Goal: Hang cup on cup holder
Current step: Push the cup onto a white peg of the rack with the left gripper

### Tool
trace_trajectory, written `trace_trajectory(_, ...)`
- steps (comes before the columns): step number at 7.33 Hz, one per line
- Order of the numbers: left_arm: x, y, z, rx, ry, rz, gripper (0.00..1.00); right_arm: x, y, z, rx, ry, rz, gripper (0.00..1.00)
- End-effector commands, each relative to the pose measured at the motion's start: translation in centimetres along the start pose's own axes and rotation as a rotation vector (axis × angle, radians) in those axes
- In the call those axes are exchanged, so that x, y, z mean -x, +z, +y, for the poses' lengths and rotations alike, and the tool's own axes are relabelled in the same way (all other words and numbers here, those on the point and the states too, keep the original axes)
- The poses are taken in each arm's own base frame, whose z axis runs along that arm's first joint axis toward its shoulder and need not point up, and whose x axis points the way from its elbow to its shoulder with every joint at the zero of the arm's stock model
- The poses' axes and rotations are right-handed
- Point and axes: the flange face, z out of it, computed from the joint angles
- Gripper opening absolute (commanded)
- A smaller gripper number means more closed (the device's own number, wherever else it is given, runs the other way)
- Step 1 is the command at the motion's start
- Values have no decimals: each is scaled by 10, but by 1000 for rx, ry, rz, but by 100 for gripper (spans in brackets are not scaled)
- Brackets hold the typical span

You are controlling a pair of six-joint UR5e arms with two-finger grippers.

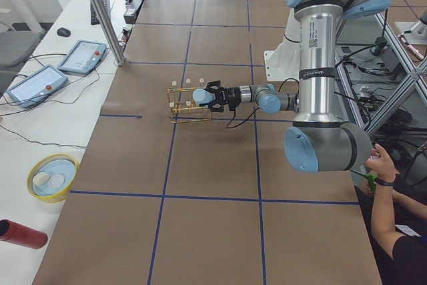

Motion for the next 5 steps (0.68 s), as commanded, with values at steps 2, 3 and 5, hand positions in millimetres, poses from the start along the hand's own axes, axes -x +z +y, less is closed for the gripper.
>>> trace_trajectory(2, -1, -8, -7, -18, 54, -9, 46, 0, 0, 0, 0, 1, 0, 100)
trace_trajectory(3, -1, -10, -8, -22, 61, -11, 46, 0, -1, 0, -1, 0, 0, 100)
trace_trajectory(5, -1, -12, -17, -26, 69, -12, 47, 0, 0, 0, 1, 0, 0, 100)
